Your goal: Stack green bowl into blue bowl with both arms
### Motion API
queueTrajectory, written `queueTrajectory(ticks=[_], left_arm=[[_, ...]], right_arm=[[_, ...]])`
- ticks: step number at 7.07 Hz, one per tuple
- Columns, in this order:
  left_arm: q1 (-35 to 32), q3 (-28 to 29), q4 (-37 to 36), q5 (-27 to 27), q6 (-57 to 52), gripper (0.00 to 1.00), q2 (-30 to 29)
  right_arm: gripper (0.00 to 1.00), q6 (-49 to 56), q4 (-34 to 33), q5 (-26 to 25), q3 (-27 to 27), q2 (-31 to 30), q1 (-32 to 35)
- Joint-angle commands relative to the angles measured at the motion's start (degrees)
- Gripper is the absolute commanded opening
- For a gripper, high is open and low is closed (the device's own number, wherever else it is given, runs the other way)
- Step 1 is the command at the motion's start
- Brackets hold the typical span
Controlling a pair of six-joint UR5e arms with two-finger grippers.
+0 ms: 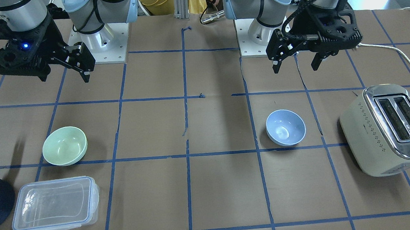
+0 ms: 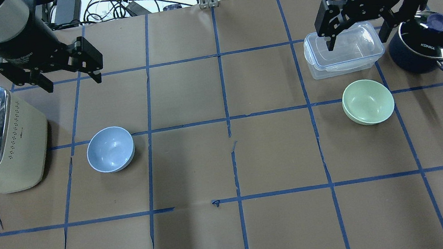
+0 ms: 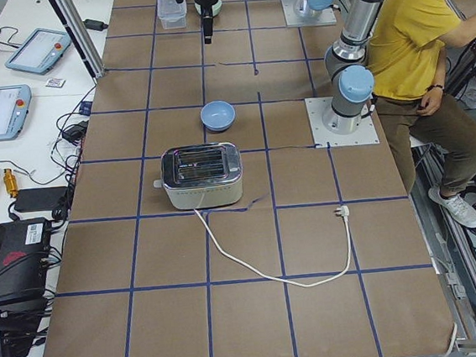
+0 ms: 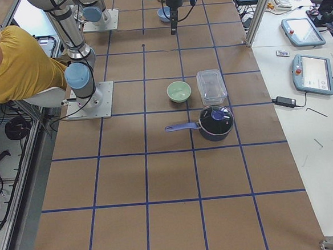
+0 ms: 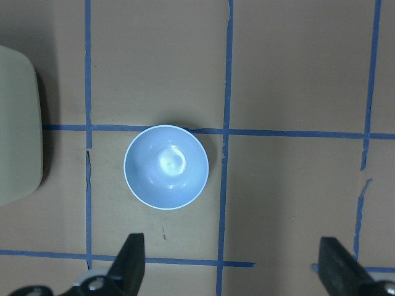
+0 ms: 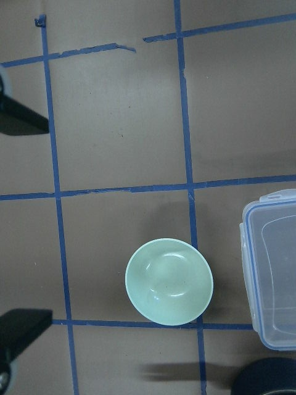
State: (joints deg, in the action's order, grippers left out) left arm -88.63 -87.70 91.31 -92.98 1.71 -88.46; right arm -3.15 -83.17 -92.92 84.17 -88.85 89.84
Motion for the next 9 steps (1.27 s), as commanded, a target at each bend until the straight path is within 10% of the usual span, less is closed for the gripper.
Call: queueTrajectory(ticks=[1,9], left_arm=[[0.04,-0.10,-0.25,0.34,0.23,1.00,-1.18],[0.04,-0.45,-4.38,0.34,0.23,1.00,-1.28]], right_arm=[[1.00,-0.10,0.11,0.02,0.03,-0.01,0.07],[1.00,-0.01,0.37,-0.24,0.12,-0.01,0.07]])
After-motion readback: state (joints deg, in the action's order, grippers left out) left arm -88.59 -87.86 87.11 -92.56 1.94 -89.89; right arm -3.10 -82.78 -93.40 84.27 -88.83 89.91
